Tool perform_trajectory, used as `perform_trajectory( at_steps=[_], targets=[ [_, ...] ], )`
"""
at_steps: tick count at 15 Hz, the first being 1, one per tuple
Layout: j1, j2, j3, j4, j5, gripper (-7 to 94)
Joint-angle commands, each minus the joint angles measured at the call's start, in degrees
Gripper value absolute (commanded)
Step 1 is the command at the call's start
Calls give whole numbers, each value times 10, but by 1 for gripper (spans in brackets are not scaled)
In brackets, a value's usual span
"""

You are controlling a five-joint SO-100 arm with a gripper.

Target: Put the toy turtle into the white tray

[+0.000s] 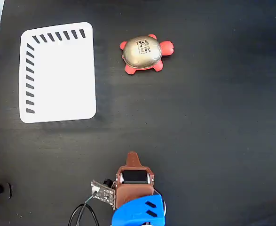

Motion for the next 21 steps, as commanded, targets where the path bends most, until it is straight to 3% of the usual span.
perform_trajectory(
  at_steps=[1, 15, 19, 21],
  targets=[
    [1, 2, -13, 9, 10, 0],
    [-39, -9, -15, 2, -26, 0],
    [-16, -270, -101, -151, -45, 0],
    [11, -454, -249, -155, -70, 0]
  ],
)
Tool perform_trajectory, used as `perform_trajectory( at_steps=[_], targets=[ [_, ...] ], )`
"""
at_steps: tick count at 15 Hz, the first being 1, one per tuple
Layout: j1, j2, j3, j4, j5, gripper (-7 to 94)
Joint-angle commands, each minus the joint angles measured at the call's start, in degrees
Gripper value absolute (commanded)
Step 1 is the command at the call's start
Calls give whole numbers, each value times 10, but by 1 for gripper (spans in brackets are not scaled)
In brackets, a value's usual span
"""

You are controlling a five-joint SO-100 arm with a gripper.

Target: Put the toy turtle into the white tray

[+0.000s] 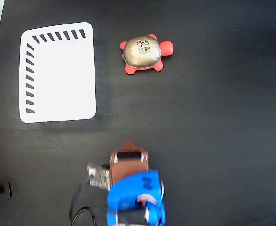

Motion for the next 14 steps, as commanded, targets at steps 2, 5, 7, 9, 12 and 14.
perform_trajectory(
  at_steps=[2, 5, 7, 9, 12, 14],
  targets=[
    [42, -257, -309, 33, -53, 0],
    [61, -449, -567, 134, -87, 0],
    [60, -552, -708, 173, -91, 0],
    [54, -642, -811, 191, -103, 2],
    [47, -787, -988, 268, -108, 16],
    [43, -842, -1058, 291, -108, 35]
  ],
)
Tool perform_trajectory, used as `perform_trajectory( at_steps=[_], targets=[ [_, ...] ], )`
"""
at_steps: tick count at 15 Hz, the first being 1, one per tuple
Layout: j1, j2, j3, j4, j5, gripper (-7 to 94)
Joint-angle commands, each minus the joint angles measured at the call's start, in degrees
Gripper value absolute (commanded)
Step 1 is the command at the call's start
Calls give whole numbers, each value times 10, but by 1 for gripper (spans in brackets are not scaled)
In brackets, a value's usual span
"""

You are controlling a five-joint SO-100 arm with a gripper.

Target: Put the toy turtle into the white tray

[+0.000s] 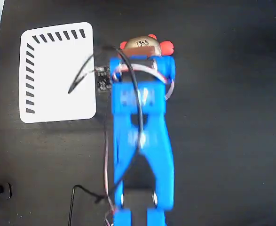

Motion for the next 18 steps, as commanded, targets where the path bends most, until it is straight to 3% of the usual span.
perform_trajectory(
  at_steps=[1, 6, 18],
  targets=[
    [4, 1, -96, 11, -12, 44],
    [31, -55, -149, 13, -59, 61],
    [38, -216, -237, -2, -96, 61]
  ],
)
